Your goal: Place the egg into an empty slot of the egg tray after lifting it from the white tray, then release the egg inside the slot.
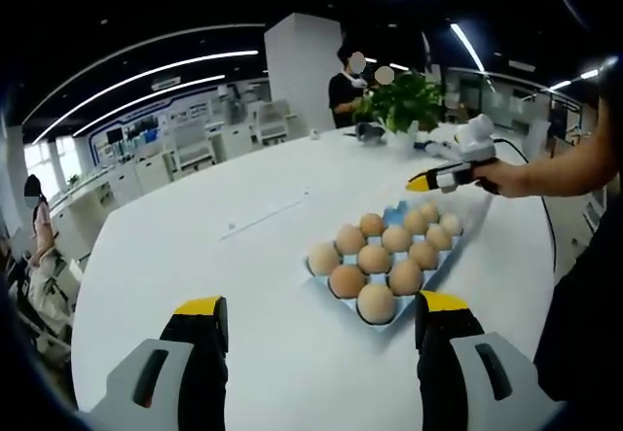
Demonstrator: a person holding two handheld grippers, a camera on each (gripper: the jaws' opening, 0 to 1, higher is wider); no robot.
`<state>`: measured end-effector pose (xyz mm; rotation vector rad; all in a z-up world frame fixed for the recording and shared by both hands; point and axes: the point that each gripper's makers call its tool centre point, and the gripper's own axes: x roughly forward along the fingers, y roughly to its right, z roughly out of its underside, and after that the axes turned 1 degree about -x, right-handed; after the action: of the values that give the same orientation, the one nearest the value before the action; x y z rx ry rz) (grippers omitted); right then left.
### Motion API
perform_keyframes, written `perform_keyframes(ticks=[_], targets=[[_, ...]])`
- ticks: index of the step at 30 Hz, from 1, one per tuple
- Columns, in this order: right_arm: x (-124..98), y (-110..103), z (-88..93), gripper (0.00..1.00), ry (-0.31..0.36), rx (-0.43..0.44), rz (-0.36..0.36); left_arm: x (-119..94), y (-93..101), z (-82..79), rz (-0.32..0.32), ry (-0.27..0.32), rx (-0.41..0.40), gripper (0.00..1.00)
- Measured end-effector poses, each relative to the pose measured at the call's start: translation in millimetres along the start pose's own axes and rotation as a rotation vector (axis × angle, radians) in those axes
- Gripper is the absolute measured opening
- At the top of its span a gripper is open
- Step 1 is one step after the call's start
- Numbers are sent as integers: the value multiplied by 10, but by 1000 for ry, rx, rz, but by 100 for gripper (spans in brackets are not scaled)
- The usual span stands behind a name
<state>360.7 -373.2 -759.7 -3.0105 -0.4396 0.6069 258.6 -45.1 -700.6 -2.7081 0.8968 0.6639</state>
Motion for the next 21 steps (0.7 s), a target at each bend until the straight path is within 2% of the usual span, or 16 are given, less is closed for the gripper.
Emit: perform_keyframes(ticks=[8,17,21], targets=[[-202,489,30,22,2,1,124,23,29,-22,7,0,5,80],[-334,785,36,22,2,-11,210,28,45,-26,12,-2,10,80],[-445,1048,-15,22,19,-23,316,19,34,-21,9,-4,10,80]])
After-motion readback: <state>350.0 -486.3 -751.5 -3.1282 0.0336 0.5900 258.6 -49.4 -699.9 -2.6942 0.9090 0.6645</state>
